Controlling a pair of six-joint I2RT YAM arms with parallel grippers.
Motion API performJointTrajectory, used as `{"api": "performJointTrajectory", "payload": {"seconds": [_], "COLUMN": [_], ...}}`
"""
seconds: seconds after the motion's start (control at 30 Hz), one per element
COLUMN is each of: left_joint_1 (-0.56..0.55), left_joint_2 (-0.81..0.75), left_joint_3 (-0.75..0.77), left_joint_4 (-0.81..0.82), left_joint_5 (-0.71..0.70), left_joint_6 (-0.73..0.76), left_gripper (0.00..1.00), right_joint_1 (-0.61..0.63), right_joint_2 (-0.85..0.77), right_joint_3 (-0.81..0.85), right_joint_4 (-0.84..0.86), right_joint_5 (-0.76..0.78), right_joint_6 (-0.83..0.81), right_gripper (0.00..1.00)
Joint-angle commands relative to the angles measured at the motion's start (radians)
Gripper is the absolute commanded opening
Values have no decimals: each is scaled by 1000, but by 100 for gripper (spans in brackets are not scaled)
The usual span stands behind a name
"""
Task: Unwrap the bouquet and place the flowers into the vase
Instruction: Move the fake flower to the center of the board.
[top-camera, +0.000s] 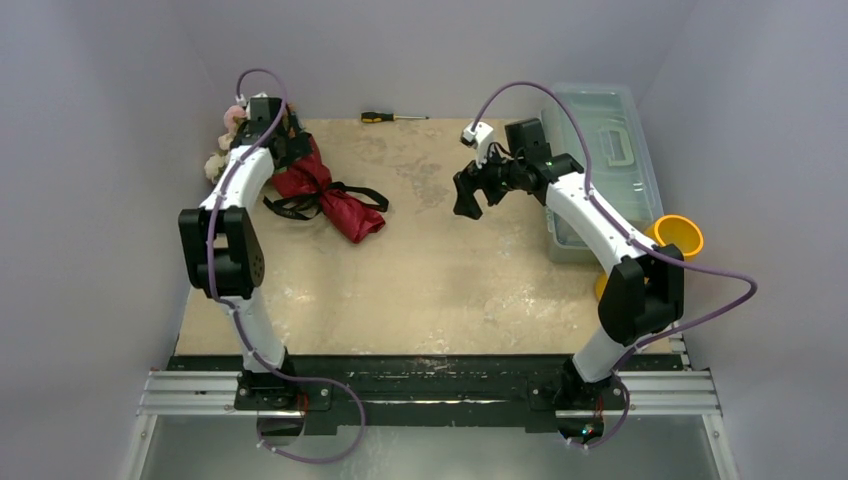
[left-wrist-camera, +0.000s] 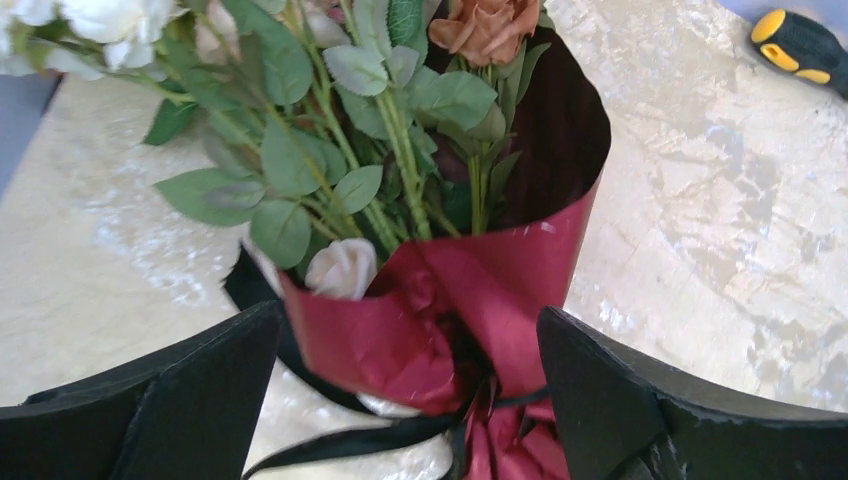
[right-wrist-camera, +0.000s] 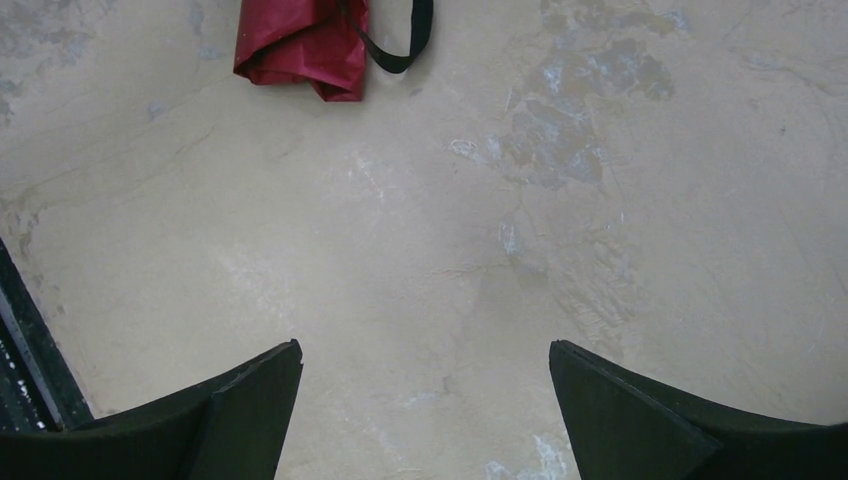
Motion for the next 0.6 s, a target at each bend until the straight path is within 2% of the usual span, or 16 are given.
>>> {"api": "performJointTrajectory", "payload": {"seconds": [0.0,0.23,0.3,0.43,0.57], "left_joint_1": [3,3,1,1,-3], "left_joint_2": [93,218,236,264,291], "left_joint_3": [79,128,126,120,114], "left_joint_4": [95,135,143,145,137], "left_joint_5": [8,149,170,213,319], "left_joint_6": [-87,-97,-94,-79,-41], "left_gripper": [100,100,97,78,47], "right_joint_1": [4,4,3,4,4], "right_joint_2": [-1,27,33,43,49], "right_joint_3": [32,49,54,62,64], "right_joint_4": [9,-11,-10,-11,-12], "right_joint_5": [11,33,37,42,45], "right_joint_6": [9,0,0,2,4], "right_gripper": [98,98,98,98,98]}}
